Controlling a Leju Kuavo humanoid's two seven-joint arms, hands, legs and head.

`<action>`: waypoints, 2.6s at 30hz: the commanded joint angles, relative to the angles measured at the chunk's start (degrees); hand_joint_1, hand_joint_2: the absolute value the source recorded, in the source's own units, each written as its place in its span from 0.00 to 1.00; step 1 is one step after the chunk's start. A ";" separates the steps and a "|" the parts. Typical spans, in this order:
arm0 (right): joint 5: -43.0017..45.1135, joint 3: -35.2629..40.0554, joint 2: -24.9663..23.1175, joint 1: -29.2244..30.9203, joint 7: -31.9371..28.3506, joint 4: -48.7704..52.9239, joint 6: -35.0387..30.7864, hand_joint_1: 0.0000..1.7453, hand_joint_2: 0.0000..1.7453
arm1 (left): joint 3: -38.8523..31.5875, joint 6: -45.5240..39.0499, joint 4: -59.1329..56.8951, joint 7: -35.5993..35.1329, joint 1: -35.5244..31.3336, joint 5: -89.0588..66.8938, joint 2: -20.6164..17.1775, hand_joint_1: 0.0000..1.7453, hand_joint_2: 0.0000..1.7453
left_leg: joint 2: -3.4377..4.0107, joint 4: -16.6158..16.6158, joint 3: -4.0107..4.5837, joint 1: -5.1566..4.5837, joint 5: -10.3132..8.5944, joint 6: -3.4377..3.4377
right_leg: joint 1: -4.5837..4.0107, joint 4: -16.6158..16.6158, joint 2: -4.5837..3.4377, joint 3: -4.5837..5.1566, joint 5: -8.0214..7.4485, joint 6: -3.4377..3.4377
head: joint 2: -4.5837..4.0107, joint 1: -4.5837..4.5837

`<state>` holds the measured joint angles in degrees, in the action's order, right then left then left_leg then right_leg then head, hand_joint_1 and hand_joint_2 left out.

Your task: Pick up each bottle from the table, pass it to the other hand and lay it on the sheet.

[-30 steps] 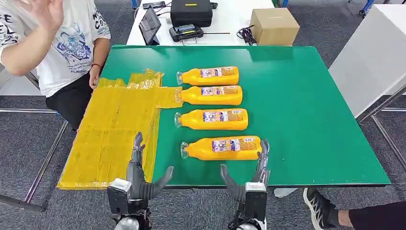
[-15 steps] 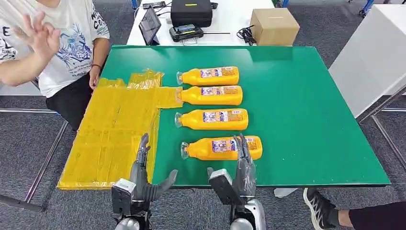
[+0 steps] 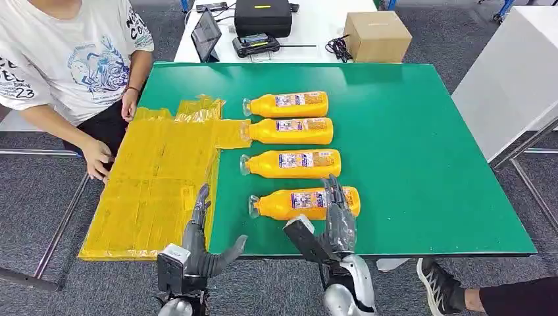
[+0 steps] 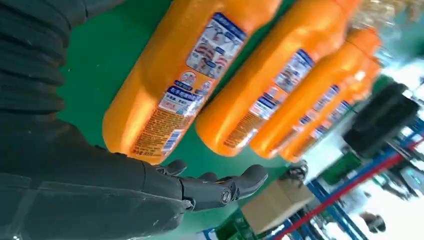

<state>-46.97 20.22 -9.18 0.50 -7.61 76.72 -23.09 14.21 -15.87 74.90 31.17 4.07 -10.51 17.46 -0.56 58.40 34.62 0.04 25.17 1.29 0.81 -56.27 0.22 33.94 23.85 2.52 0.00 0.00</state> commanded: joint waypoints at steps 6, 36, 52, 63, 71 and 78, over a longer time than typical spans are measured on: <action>-5.58 2.05 3.53 12.88 7.89 -17.26 8.12 0.00 1.00 | -0.92 0.47 -4.18 -1.49 -2.63 -2.81 -0.42 0.00 1.00 | 0.15 -0.07 -0.34 0.05 0.07 -0.09 | -0.08 0.14 -0.12 -0.33 -0.01 -0.09 | 0.00 0.00; -7.26 7.06 5.54 21.61 11.80 -24.88 14.44 0.00 1.00 | -1.85 2.03 -6.64 -1.40 -3.73 -3.05 -0.36 0.00 1.00 | 0.11 -0.01 -0.15 -0.03 -0.01 0.00 | 0.01 0.05 -0.09 -0.13 -0.06 -0.01 | 0.00 0.00; -6.16 12.68 10.92 31.16 14.61 -31.34 23.15 0.00 1.00 | -2.35 3.79 -9.35 -0.93 -4.60 -3.12 -0.10 0.00 1.00 | 0.08 0.00 -0.24 -0.09 0.00 0.00 | 0.08 0.07 -0.06 -0.25 -0.04 -0.02 | 0.00 0.00; 3.13 19.95 18.27 37.30 10.03 -34.79 37.00 0.00 1.00 | -3.35 4.50 -13.29 1.71 -6.55 -0.88 0.29 0.00 1.00 | -0.05 0.02 -0.19 -0.20 -0.12 0.10 | 0.14 0.07 0.08 -0.24 -0.14 0.10 | 0.00 0.00; 3.64 20.39 18.42 37.29 10.31 -34.25 37.25 0.00 1.00 | -3.30 4.57 -13.17 1.75 -6.52 -0.84 0.23 0.00 1.00 | -0.04 0.04 -0.13 -0.33 -0.27 0.33 | 0.31 0.06 0.05 -0.19 -0.30 0.33 | 0.00 0.00; 8.50 24.14 21.30 39.33 10.09 -33.19 40.25 0.00 1.00 | -3.25 4.52 -13.80 2.16 -6.70 -0.15 0.33 0.00 1.00 | -0.07 0.09 -0.14 -0.34 -0.27 0.34 | 0.31 0.05 0.08 -0.23 -0.31 0.33 | 0.00 0.02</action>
<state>-41.68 37.71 8.26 36.34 2.43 46.58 14.34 11.82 -11.45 65.29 33.07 -0.49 -11.28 17.81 -0.58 58.46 34.58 -0.42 24.85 1.76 1.25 -56.27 0.22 33.88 23.50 3.02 0.00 0.02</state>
